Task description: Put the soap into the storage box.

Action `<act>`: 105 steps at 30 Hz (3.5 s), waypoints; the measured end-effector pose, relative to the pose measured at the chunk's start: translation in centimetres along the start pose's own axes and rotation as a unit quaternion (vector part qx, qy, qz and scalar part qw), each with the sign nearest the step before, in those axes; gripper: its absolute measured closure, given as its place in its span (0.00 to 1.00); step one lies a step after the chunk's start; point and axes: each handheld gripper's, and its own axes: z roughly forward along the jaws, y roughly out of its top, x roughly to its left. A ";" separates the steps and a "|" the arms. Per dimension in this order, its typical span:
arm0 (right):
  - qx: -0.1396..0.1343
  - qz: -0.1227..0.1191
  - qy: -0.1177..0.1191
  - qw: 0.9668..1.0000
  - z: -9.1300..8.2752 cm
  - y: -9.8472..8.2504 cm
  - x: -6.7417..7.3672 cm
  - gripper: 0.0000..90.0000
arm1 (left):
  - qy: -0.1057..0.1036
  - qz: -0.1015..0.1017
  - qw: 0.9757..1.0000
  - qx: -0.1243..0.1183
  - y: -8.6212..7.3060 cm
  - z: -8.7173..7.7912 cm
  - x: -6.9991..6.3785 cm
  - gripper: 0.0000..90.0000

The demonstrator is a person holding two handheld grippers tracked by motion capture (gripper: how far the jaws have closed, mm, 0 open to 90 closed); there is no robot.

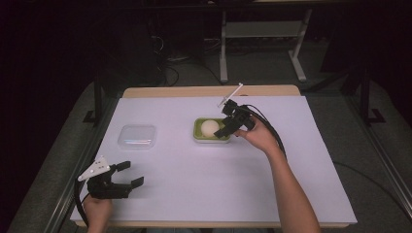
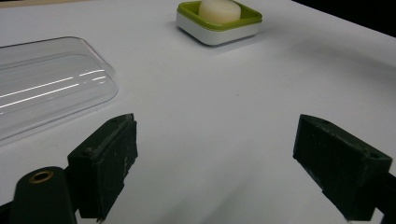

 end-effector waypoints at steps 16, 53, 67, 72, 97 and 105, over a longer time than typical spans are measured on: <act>-0.009 -0.007 0.002 1.000 -1.4 -1.8 0.9 0.34 | 0.000 0.000 1.000 0.003 0.0 0.0 0.0 0.15; -0.028 0.015 0.009 0.999 -3.8 -6.8 2.2 0.33 | -0.001 0.000 1.000 0.005 0.0 0.2 -0.2 0.15; -0.038 0.024 0.016 0.999 -4.1 -8.3 2.9 0.33 | -0.001 -0.001 1.000 0.006 0.0 0.1 -0.2 0.15; -0.039 0.027 0.017 0.999 -4.3 -9.1 3.0 0.33 | -0.001 -0.002 1.000 0.006 0.0 0.2 -0.2 0.15; -0.047 0.034 0.019 0.998 -5.0 -12.6 4.0 0.33 | -0.003 0.003 1.000 0.013 -0.1 0.3 -0.3 0.15; -0.053 0.045 0.017 0.997 -5.5 -14.1 4.0 0.33 | -0.004 0.006 1.000 0.015 -0.1 0.3 -0.3 0.15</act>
